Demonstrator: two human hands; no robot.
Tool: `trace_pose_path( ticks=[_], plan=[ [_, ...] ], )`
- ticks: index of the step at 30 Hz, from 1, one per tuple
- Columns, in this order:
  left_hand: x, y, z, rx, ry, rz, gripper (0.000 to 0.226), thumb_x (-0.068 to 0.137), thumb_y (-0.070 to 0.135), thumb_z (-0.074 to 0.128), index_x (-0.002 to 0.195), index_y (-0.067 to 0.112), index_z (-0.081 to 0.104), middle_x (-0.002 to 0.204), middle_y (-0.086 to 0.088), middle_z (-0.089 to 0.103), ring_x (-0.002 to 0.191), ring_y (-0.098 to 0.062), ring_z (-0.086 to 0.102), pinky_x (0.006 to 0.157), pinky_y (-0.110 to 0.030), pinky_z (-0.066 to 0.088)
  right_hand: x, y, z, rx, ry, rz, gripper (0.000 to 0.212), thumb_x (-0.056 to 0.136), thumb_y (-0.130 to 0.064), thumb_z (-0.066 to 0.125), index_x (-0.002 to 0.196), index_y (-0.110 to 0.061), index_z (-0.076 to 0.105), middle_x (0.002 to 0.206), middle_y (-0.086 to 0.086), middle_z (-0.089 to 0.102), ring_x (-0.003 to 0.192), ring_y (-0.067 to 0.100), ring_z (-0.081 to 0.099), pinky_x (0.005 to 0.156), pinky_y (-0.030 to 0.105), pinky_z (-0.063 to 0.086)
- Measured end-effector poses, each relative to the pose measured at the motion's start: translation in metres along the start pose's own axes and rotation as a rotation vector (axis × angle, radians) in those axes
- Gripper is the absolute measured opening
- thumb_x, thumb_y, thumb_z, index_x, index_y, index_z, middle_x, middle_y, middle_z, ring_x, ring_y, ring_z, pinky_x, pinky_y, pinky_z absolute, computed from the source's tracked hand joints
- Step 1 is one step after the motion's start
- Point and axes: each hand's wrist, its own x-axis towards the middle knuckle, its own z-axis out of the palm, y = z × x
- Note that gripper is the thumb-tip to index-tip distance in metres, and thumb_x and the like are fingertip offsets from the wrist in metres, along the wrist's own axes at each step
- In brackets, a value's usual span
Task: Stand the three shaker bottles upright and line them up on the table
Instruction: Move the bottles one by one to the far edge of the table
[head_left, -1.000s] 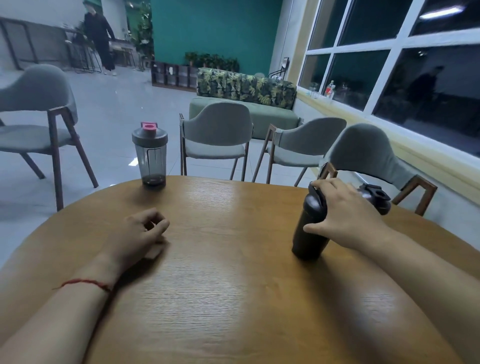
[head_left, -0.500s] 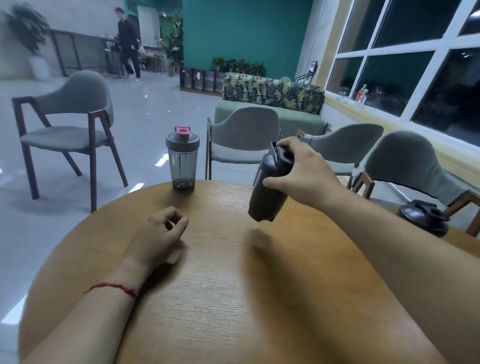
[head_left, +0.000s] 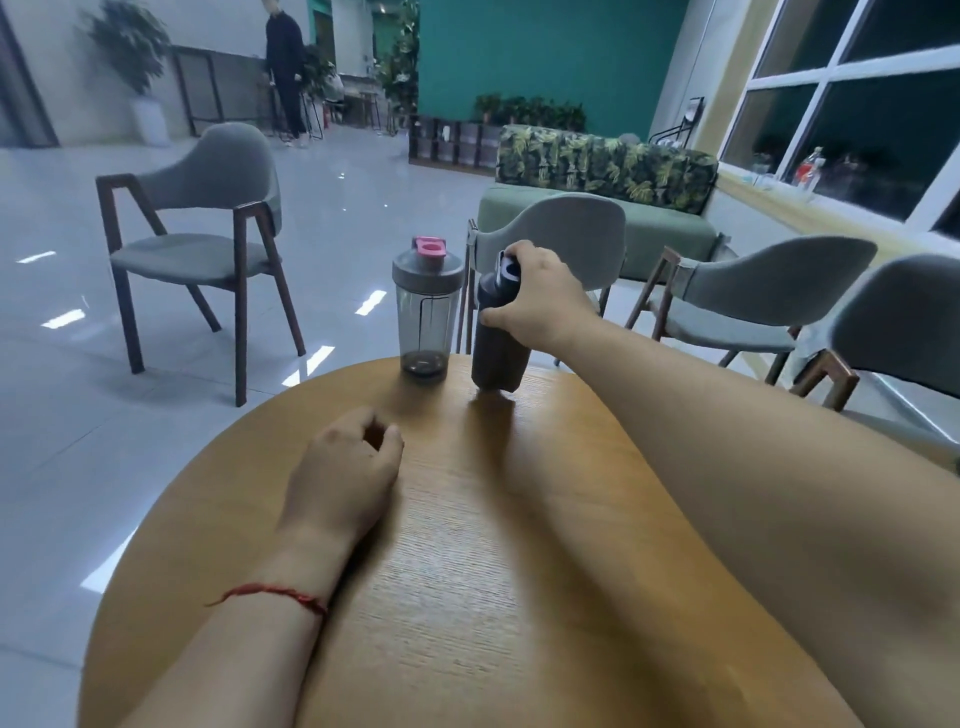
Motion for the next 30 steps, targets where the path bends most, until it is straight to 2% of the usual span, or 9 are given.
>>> trace_pose_path(
  ticks=[3,9,14,24,26,30],
  plan=[
    [0.0,0.001,0.0,-0.01,-0.001,-0.01,0.024,0.099,0.04,0.06,0.081,0.026,0.067,0.078,0.007,0.071,0.078,-0.023,0.067,0.066,-0.035,0.049,0.012,0.003,0.017,-0.032,-0.025,0.02,0.08,0.077,-0.04,0.086,0.146,-0.022,0.049,0.135,0.009,0.054,0.119,0.034,0.057,0.089,0.037,0.048],
    [0.001,0.002,0.004,-0.008,0.004,-0.008,0.023,0.098,0.04,0.062,0.081,0.025,0.067,0.078,0.007,0.07,0.079,-0.022,0.066,0.067,-0.035,0.047,0.029,0.007,0.03,-0.054,-0.046,0.048,0.079,0.078,-0.045,0.085,0.145,-0.023,0.049,0.134,0.01,0.055,0.118,0.034,0.057,0.086,0.036,0.044],
    [0.0,0.005,0.002,-0.009,-0.018,-0.007,0.026,0.097,0.043,0.058,0.08,0.026,0.066,0.067,0.004,0.068,0.069,-0.024,0.069,0.068,-0.039,0.056,0.03,0.004,0.031,-0.044,-0.053,0.045,0.081,0.078,-0.044,0.085,0.147,-0.023,0.048,0.136,0.009,0.056,0.12,0.033,0.057,0.091,0.038,0.048],
    [-0.002,0.006,0.001,-0.01,-0.019,-0.005,0.026,0.097,0.043,0.059,0.078,0.025,0.064,0.066,0.005,0.068,0.07,-0.024,0.07,0.069,-0.04,0.058,0.025,-0.004,0.028,-0.029,-0.063,0.044,0.086,0.077,-0.042,0.087,0.15,-0.023,0.046,0.139,0.01,0.056,0.123,0.034,0.059,0.095,0.041,0.052],
    [-0.001,0.005,0.002,-0.009,-0.023,-0.004,0.025,0.097,0.043,0.059,0.079,0.026,0.065,0.068,0.006,0.069,0.071,-0.024,0.07,0.069,-0.039,0.057,0.024,-0.005,0.027,-0.029,-0.077,0.046,0.092,0.078,-0.043,0.088,0.155,-0.024,0.042,0.147,0.011,0.052,0.129,0.036,0.057,0.099,0.043,0.052],
    [0.0,0.005,0.003,0.0,-0.03,0.013,0.023,0.099,0.041,0.06,0.082,0.026,0.068,0.079,0.008,0.071,0.079,-0.02,0.068,0.068,-0.035,0.052,0.013,-0.003,0.017,0.001,-0.057,0.084,0.113,0.078,-0.053,0.088,0.167,-0.031,0.021,0.174,0.012,0.023,0.149,0.039,0.041,0.114,0.05,0.044]
  ],
)
